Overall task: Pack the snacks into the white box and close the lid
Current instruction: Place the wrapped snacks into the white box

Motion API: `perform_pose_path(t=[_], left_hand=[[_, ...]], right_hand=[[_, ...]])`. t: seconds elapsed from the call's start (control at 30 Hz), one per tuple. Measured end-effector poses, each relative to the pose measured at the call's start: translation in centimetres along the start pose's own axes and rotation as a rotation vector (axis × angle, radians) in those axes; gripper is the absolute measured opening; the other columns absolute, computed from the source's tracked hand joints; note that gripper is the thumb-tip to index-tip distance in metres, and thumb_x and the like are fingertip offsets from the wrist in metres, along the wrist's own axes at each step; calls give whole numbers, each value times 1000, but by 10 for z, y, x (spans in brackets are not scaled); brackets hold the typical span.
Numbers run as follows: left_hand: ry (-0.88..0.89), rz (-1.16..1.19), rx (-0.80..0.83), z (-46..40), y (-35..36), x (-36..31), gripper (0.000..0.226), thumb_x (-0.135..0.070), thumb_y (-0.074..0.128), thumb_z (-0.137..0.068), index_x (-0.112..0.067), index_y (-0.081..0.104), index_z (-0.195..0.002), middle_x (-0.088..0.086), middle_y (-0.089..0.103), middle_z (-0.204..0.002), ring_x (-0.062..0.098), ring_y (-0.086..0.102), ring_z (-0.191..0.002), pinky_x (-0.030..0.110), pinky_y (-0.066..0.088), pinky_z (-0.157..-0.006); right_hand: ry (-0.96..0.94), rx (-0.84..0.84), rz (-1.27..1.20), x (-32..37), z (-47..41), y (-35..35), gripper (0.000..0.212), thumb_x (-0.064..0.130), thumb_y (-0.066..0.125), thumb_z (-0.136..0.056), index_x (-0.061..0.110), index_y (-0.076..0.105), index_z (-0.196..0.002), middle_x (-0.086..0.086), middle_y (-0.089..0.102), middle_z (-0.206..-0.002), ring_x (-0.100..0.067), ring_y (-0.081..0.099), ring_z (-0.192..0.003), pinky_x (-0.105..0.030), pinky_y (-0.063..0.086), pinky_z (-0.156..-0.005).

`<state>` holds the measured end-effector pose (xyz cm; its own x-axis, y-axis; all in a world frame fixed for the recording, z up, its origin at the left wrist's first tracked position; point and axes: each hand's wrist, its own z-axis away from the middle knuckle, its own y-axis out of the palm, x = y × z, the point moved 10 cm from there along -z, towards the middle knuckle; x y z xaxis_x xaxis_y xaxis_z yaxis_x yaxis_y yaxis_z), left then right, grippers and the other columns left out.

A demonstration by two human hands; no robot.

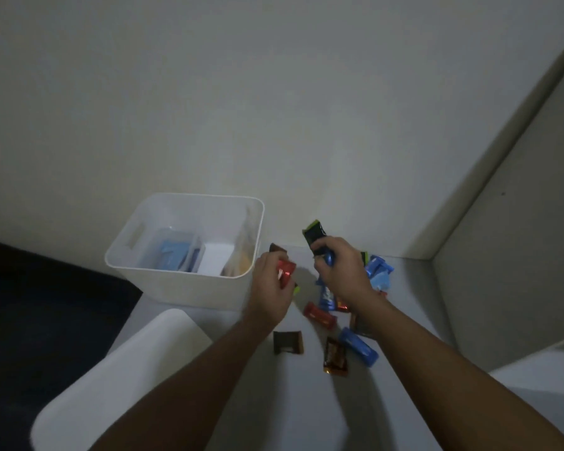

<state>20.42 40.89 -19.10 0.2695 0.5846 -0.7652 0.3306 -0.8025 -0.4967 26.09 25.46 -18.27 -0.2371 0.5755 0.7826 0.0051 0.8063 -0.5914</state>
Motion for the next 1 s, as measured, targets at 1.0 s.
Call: perform_pose_path(t=[1.0], left_hand=[[-679, 79, -144, -85, -151, 164, 52, -50, 30, -99, -10, 59, -114, 9, 61, -115, 26, 55, -102, 37, 43, -96]], right_hand=[[433, 43, -408, 80, -101, 136, 22, 23, 52, -95, 7, 63, -104, -15, 64, -103, -30, 67, -91, -41, 61, -62]])
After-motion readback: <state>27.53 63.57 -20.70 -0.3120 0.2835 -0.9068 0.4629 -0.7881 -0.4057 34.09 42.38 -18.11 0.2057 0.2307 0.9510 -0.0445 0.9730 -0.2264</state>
